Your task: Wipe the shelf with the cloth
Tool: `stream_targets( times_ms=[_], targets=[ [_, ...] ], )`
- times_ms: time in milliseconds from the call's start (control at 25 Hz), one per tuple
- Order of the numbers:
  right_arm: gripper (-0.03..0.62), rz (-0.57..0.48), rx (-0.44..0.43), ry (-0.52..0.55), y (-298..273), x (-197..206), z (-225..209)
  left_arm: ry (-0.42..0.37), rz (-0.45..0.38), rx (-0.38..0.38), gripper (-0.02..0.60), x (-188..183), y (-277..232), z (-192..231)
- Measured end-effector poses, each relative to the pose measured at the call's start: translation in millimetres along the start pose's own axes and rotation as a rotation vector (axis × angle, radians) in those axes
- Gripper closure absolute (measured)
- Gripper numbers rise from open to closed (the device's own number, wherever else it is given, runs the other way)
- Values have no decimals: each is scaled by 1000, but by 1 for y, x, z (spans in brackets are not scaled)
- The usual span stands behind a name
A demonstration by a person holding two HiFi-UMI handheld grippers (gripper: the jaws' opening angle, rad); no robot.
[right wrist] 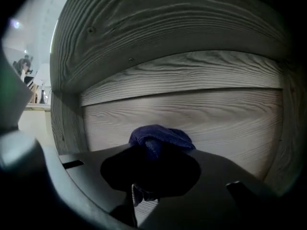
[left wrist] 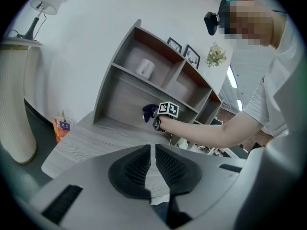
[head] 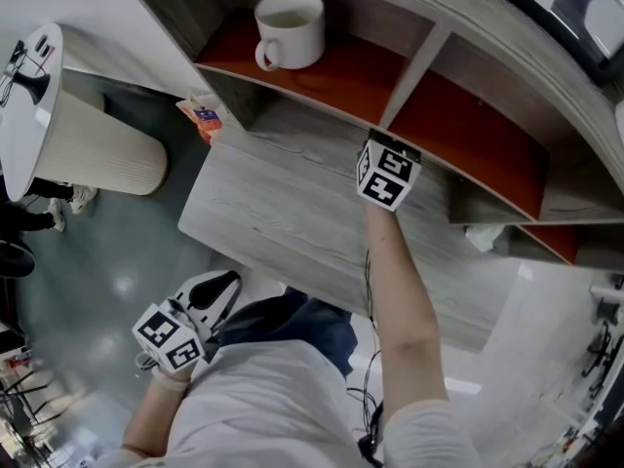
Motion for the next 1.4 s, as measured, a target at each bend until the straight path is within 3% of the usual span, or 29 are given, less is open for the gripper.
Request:
stream_targets(
  times_ms=[280,560,920,1400],
  targets=[
    [508,-116,31,155,10,-27,2,-5,4,1,540,-1,-2,-2],
    [510,-204,69,196,23,-40,-18,-22,16,12,540,-4,-9,-5],
    [513,-200,120,162,44,-32,-62,-65,66,60,540,-7,-34,-22],
    [511,-154,273,145,83,1,-156,-116,154,138,540,-4,-77,-49]
  ],
)
Point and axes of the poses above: the fingertips, and each gripper's own axes: y backward along the fingers, z to its left, x out of its underside, the point moved 8 cm from there along y, backward along the fingers, and after that the axes turned 15 degrees about y, right-handed, at the moved point
